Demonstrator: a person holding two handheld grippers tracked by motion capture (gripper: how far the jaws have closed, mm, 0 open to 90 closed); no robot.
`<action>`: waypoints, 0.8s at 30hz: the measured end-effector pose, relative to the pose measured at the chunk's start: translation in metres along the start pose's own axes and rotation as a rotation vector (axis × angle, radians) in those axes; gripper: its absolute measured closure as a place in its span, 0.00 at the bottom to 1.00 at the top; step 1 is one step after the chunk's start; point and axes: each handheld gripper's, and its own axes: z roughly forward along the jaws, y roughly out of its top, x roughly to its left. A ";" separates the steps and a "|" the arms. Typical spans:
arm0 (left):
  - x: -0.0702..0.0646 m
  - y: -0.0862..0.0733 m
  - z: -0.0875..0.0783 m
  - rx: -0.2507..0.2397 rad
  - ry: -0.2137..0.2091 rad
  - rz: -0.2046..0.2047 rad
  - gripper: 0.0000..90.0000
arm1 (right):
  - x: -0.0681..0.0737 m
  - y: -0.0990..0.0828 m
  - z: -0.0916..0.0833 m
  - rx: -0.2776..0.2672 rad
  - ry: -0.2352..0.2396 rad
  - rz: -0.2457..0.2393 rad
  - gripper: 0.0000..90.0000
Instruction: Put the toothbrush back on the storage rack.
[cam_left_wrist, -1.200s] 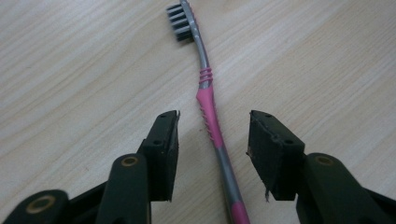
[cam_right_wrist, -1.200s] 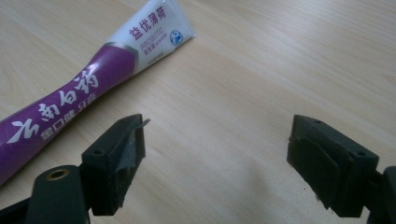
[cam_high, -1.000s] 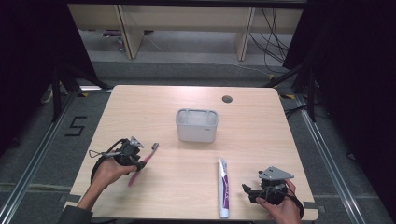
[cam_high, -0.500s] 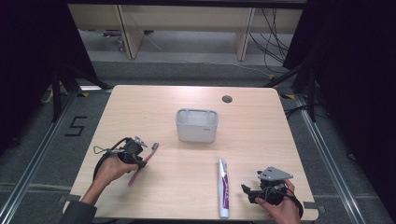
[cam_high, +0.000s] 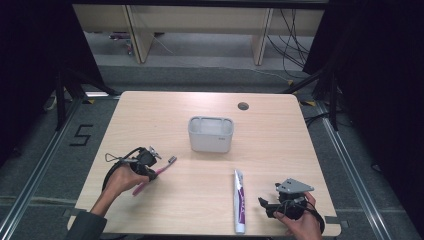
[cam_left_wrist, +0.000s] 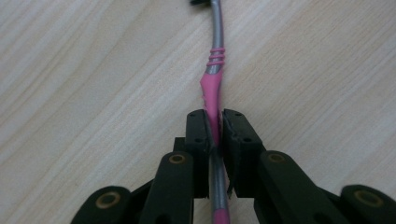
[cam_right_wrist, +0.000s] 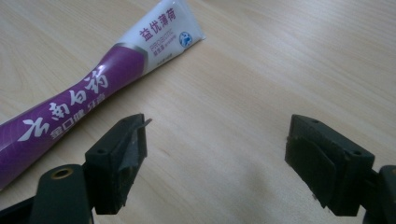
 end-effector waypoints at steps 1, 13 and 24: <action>-0.001 0.001 0.001 0.002 -0.005 -0.012 0.90 | -0.002 0.000 0.001 -0.018 -0.003 -0.025 0.24; 0.000 0.008 0.000 0.072 -0.005 0.019 0.90 | -0.003 0.000 0.001 -0.021 -0.002 -0.039 0.24; -0.004 0.011 -0.002 0.078 0.003 0.072 0.91 | 0.000 0.000 0.000 -0.011 0.001 -0.002 0.25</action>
